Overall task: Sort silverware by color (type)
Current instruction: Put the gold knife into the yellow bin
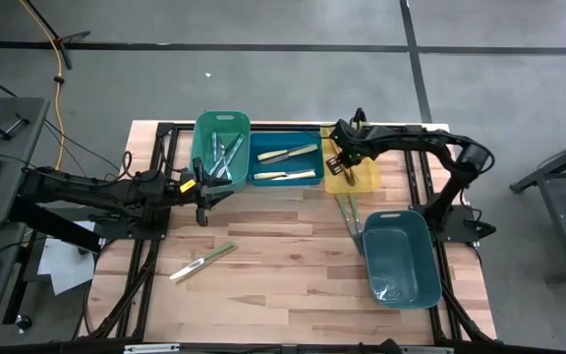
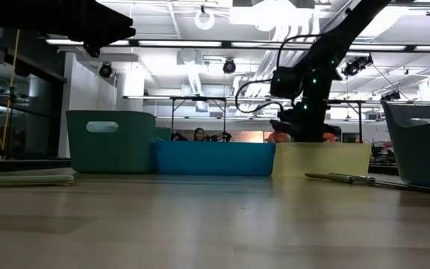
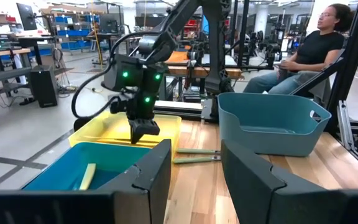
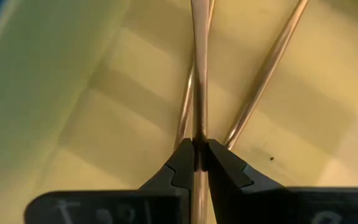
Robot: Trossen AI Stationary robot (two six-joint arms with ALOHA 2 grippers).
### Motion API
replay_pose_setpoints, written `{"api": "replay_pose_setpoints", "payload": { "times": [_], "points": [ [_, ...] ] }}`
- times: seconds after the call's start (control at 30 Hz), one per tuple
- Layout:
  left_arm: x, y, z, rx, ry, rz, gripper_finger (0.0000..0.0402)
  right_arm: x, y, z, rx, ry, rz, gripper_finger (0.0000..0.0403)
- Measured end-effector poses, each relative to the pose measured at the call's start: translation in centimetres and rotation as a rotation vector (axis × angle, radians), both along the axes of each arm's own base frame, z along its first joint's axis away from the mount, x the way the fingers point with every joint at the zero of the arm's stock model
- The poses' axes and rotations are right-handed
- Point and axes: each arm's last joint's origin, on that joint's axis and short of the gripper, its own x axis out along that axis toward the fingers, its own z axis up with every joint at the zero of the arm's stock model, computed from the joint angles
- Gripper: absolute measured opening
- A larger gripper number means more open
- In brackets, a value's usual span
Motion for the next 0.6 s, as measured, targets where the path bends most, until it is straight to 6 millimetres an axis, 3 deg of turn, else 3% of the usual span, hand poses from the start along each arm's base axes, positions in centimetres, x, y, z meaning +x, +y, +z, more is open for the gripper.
{"api": "replay_pose_setpoints", "payload": {
  "times": [0.17,0.43,0.6],
  "points": [
    [0.0,0.0,0.0,0.0,0.0,0.0,0.0131,-0.08,-0.21,-0.33,0.009,0.007,-0.009,0.002],
    [0.0,0.0,0.0,0.0,0.0,0.0,0.0131,-0.03,-0.26,-0.3,0.002,0.004,-0.008,0.0079],
    [0.0,0.0,0.0,0.0,0.0,0.0,0.0131,0.0,-0.26,-0.14,0.003,0.015,0.014,0.0096]
  ]
}}
